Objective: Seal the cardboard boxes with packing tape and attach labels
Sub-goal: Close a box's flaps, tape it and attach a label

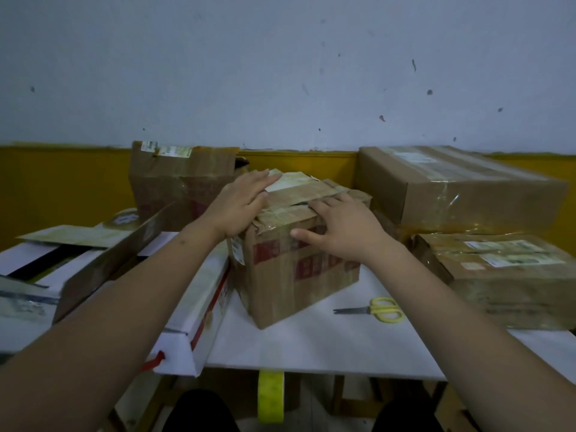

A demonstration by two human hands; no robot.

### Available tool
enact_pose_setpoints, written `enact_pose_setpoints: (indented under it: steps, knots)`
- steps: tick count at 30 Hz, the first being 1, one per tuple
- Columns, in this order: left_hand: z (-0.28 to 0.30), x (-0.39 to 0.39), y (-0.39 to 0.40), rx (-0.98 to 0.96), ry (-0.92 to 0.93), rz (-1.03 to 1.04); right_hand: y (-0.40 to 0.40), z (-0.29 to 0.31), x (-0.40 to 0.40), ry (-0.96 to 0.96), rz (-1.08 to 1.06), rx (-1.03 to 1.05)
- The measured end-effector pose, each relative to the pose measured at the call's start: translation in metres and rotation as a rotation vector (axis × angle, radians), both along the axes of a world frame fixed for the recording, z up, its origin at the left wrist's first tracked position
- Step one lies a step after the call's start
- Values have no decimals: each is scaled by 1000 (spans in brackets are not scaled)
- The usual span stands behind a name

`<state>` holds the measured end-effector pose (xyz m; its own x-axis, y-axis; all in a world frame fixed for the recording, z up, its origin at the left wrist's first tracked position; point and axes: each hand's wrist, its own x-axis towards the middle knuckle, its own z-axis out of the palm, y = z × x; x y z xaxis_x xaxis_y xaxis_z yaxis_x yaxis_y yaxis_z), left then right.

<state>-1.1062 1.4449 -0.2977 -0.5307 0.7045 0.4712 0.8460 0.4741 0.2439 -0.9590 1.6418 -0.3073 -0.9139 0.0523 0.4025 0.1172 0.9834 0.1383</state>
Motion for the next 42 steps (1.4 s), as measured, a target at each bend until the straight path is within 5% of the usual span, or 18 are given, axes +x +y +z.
enact_pose_setpoints:
  steps: [8,12,16,19,25,28,37,42]
  knots:
    - [-14,4,-4,149,-60,247,-14,-31,-3,217,-89,-92]
    - [-38,60,-29,277,62,180,-46,-82,30,437,24,-143]
    - [-81,139,-49,366,77,37,-74,-135,58,282,201,-374]
    - [-132,191,-57,451,-150,68,-82,-156,68,242,172,-546]
    - [-196,214,-45,734,-1140,688,-95,-180,89,267,22,-710]
    - [-199,199,-37,779,-1447,658,-99,-184,99,331,39,-728]
    - [-164,193,-43,554,-1765,417,-90,-175,108,286,-28,-729]
    - [-138,184,-41,379,-1755,526,-99,-152,102,-204,-235,-1026]
